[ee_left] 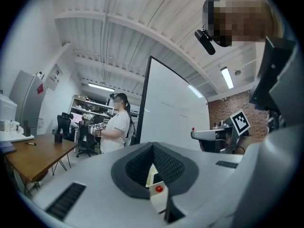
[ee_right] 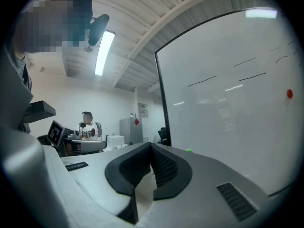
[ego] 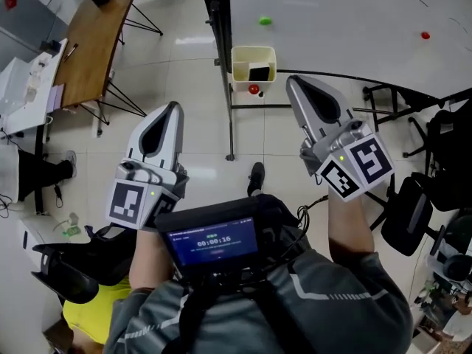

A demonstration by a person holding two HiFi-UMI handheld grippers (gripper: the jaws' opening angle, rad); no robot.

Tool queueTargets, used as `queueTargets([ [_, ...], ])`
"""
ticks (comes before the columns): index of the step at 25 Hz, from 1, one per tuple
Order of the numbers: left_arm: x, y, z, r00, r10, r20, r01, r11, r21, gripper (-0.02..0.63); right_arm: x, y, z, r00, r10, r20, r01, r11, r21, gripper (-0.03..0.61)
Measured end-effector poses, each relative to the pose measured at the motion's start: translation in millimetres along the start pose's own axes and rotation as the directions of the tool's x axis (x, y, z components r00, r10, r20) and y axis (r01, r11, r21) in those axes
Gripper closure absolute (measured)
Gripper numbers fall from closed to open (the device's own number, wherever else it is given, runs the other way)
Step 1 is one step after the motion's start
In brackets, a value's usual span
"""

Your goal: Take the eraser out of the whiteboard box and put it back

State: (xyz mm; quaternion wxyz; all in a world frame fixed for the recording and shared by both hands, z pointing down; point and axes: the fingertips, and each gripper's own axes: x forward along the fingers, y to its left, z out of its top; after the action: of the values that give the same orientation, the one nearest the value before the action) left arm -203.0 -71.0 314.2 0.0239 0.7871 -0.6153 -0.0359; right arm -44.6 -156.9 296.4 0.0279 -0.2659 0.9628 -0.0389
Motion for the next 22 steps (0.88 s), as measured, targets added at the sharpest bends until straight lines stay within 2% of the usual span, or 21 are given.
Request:
queueTargets([
  [5, -46, -5, -8, 0.997, -0.078, 0.01, 0.079, 0.997, -0.013, 0.581, -19, 56, -11, 0.997, -0.05, -0.061, 0.048, 0.998, -0.035, 0.551],
  [9, -60, -29, -5, 0.993, -0.119, 0.02, 0.12, 0.992, -0.038, 0.581, -52, 71, -1, 0.992, -0.11, -0.065, 0.106, 0.993, -0.055, 0.551],
  [14, -60, -80, 14, 0.987, -0.155, 0.04, 0.155, 0.988, -0.001, 0.581, -109, 66, 20, 0.991, -0.133, -0.027, 0.131, 0.989, -0.062, 0.551],
  [18, -56, -133, 14, 0.986, -0.167, 0.027, 0.166, 0.986, 0.015, 0.581, -157, 41, 26, 0.986, -0.165, -0.005, 0.165, 0.986, -0.019, 0.551],
  [22, -45, -205, 26, 0.99, -0.129, 0.055, 0.128, 0.992, 0.01, 0.581, -220, 15, 36, 0.995, -0.103, 0.013, 0.104, 0.994, -0.018, 0.551],
])
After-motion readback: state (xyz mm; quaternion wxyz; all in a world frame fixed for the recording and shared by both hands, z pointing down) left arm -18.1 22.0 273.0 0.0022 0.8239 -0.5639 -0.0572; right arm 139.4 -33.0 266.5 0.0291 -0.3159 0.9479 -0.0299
